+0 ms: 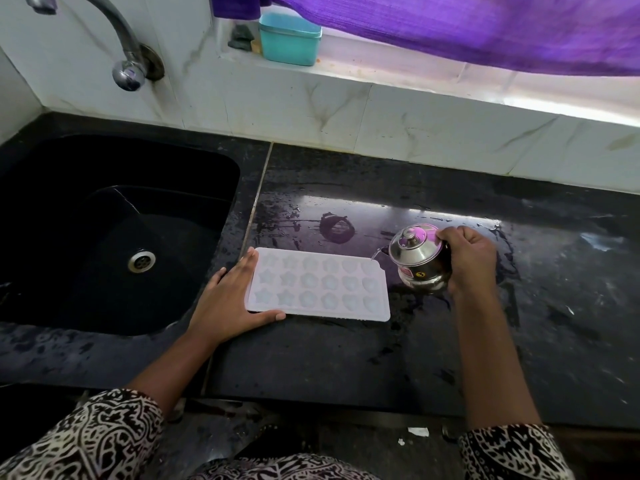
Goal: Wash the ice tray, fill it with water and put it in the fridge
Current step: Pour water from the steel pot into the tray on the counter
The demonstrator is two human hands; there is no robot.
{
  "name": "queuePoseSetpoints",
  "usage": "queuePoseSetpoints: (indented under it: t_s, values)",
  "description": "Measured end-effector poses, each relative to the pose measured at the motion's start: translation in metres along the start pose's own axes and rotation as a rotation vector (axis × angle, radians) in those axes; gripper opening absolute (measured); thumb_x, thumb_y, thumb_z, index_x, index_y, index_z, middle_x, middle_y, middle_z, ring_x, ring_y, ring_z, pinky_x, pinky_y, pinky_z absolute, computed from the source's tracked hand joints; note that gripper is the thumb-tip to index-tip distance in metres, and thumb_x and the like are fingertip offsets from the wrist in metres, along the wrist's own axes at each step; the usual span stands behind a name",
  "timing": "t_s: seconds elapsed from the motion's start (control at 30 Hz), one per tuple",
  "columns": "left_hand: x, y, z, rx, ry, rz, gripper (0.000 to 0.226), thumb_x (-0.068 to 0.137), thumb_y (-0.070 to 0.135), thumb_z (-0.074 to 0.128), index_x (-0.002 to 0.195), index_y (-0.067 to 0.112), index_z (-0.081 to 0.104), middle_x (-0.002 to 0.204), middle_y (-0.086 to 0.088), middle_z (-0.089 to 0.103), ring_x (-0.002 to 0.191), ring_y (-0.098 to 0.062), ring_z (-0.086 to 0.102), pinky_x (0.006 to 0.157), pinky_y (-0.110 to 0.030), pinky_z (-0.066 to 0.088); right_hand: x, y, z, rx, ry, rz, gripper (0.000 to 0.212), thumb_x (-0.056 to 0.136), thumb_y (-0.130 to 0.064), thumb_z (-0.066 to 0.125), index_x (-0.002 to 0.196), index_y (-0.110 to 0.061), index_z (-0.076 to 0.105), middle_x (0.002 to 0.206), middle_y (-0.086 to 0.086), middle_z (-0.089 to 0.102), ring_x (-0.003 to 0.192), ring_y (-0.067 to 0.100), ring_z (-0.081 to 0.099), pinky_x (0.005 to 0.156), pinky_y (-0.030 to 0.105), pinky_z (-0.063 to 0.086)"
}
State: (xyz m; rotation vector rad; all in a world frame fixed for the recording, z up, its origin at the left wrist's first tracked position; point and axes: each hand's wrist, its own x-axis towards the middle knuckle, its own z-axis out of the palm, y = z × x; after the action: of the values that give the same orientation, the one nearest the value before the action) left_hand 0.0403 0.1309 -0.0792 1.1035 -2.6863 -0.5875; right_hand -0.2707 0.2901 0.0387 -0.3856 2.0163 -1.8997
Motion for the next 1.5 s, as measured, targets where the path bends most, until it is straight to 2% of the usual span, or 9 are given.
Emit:
queuePoseSetpoints:
  t_s: [0.67,0.83,0.97,1.13,1.23,1.37,1.5]
  values:
    - [0.0,0.001,0.0,0.01,-0.007,-0.004,0.128,0.057,0.101,0.026,0.156,0.024,-0.001,0.155,0.019,-0.006,0.146,-0.002,0.013,0.12,-0.036,0.01,-0.001,-0.004,-0.003,0.021,0.006,-0.008,0.029,0.076,-0.003,0.063,0.053,-0.013,0.048,0.04,-0.01,0.042,0.039,0.004,0.038,0.041,0.014,0.037]
    - [0.0,0.001,0.0,0.002,-0.005,0.0,0.127,0.058,0.099,0.029,0.156,0.024,0.0,0.156,0.019,-0.006,0.146,-0.002,0.013,0.12,-0.037,0.011,0.0,-0.007,-0.002,0.12,0.001,0.068,0.026,0.076,-0.004,0.064,0.055,-0.015,0.054,0.046,-0.007,0.051,0.049,0.009,0.047,0.048,0.018,0.044]
    - [-0.001,0.001,0.0,-0.003,0.003,-0.003,0.127,0.058,0.1,0.028,0.156,0.024,0.0,0.155,0.02,-0.006,0.144,0.002,0.011,0.12,-0.037,0.011,-0.002,-0.01,0.003,0.201,-0.025,0.102,0.025,0.078,-0.001,0.061,0.057,-0.015,0.058,0.048,-0.007,0.059,0.046,0.006,0.054,0.046,0.016,0.044]
    - [0.0,0.0,0.001,0.0,0.002,-0.003,0.125,0.059,0.099,0.029,0.155,0.026,-0.002,0.156,0.02,-0.005,0.144,0.001,0.011,0.12,-0.037,0.011,-0.005,-0.011,0.013,0.067,-0.041,0.047,0.022,0.078,-0.004,0.063,0.059,-0.013,0.055,0.055,0.0,0.052,0.048,0.007,0.048,0.046,0.016,0.043]
    - [0.0,-0.001,0.001,0.007,0.002,-0.002,0.125,0.059,0.099,0.03,0.155,0.026,-0.003,0.157,0.019,-0.005,0.145,0.001,0.011,0.12,-0.036,0.011,-0.006,-0.01,0.017,-0.015,-0.043,0.013,0.025,0.078,-0.006,0.064,0.058,-0.014,0.053,0.053,-0.001,0.05,0.044,0.003,0.046,0.045,0.015,0.043]
    - [0.0,-0.001,0.002,-0.01,0.012,-0.002,0.124,0.06,0.099,0.032,0.155,0.028,-0.002,0.158,0.018,-0.001,0.144,0.002,0.011,0.12,-0.037,0.012,-0.005,-0.009,0.017,-0.047,-0.038,-0.018,0.029,0.077,-0.005,0.064,0.055,-0.015,0.047,0.049,-0.003,0.043,0.044,0.007,0.039,0.044,0.016,0.038]
    - [0.0,0.0,0.002,-0.01,0.011,-0.005,0.123,0.06,0.099,0.033,0.155,0.029,-0.002,0.158,0.019,-0.001,0.143,0.004,0.01,0.12,-0.037,0.012,-0.005,-0.008,0.017,-0.063,-0.042,-0.008,0.026,0.078,-0.008,0.065,0.057,-0.016,0.05,0.05,-0.004,0.048,0.045,0.004,0.045,0.044,0.015,0.042]
